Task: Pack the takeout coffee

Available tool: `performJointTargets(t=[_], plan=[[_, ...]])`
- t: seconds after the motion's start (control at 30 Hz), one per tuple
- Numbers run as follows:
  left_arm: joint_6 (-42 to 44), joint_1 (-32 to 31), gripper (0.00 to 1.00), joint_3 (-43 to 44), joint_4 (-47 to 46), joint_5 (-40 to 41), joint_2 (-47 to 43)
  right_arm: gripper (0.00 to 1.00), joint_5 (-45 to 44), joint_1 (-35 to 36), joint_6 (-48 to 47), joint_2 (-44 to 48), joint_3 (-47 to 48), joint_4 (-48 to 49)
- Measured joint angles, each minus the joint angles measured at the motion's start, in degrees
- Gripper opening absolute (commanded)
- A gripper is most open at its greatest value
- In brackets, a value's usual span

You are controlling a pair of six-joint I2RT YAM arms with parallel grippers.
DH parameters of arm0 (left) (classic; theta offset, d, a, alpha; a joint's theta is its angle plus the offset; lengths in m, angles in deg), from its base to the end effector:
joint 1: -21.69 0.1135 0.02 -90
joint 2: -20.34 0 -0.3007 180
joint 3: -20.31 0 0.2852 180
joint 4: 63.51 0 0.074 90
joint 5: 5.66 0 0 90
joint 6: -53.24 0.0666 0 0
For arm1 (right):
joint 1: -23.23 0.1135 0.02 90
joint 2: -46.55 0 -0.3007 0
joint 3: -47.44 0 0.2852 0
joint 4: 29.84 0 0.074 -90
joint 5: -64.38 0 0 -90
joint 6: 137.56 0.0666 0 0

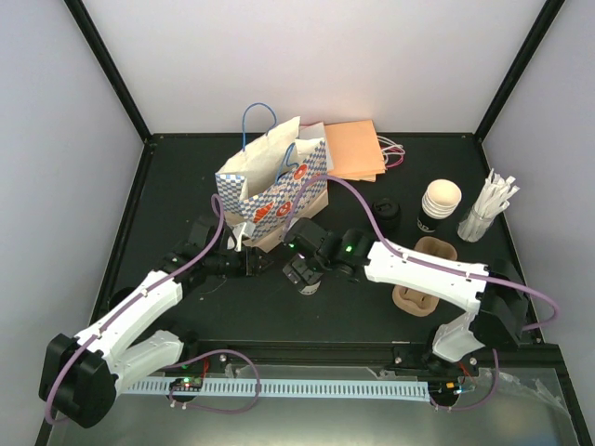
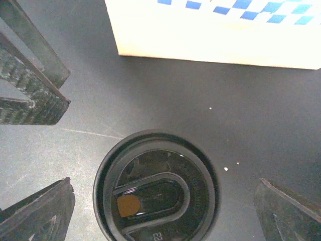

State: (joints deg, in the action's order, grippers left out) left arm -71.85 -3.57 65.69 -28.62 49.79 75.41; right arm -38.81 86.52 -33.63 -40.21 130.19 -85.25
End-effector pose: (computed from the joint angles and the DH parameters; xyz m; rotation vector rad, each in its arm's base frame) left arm 0.1835 -0.1284 0.2216 0.1095 2.5063 -1.1921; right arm 0.1746 0.3131 0.2742 -1.0021 2.3759 0.2068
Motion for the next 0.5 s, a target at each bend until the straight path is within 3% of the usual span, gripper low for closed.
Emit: performJointTargets(t=[0.33,0.5], plan=[[0.61,0.00,0.49,0.00,1.03,0.02,-1.25,1.00,-3.82,0.00,-0.59,11.02,-3.78,4.57],[0.85,0.00,0.49,0.00,1.25,0.02,-2.58,1.00,-2.19,-0.20,-1.88,10.93,-3.85,2.95]])
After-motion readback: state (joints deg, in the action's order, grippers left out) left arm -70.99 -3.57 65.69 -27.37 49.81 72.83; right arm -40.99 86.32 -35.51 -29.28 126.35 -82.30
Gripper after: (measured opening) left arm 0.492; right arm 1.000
